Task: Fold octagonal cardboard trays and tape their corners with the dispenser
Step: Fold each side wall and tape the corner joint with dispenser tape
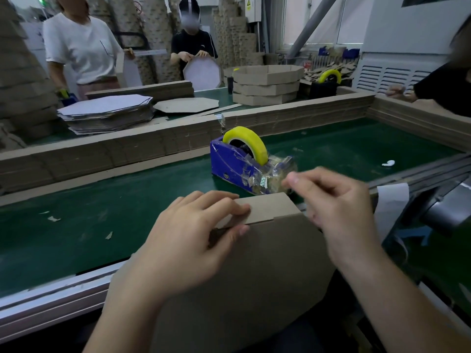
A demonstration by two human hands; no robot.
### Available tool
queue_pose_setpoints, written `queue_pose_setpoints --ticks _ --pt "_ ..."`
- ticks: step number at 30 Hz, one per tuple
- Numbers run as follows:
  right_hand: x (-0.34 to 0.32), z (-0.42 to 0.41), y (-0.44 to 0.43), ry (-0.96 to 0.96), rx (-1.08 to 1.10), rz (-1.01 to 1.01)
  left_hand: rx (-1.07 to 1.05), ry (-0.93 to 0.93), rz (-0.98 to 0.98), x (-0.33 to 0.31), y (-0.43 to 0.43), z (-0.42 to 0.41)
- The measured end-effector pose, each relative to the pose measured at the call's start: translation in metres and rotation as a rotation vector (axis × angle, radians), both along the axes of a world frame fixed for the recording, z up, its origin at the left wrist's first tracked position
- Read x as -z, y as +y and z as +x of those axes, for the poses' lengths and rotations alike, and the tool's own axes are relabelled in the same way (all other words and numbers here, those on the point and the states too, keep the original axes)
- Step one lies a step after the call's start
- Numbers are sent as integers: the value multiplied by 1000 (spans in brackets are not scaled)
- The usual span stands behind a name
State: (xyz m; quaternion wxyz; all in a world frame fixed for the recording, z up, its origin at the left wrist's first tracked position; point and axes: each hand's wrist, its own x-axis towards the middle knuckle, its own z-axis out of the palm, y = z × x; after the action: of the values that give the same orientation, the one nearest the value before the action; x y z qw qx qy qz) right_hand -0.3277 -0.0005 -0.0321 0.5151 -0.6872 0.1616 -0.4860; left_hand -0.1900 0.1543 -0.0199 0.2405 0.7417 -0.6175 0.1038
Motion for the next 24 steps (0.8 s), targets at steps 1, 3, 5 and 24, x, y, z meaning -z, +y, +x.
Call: queue_pose_setpoints --ticks 1,3,5,24 --pt "0 -1 19 -27 -30 17 8 15 2 0 1 1" --pt "5 -3 46 -60 -82 77 23 33 -1 0 3 1" --pt "13 -1 59 -67 -115 181 32 33 0 0 4 1" --pt "39 17 75 15 -11 616 92 152 -13 2 9 2"
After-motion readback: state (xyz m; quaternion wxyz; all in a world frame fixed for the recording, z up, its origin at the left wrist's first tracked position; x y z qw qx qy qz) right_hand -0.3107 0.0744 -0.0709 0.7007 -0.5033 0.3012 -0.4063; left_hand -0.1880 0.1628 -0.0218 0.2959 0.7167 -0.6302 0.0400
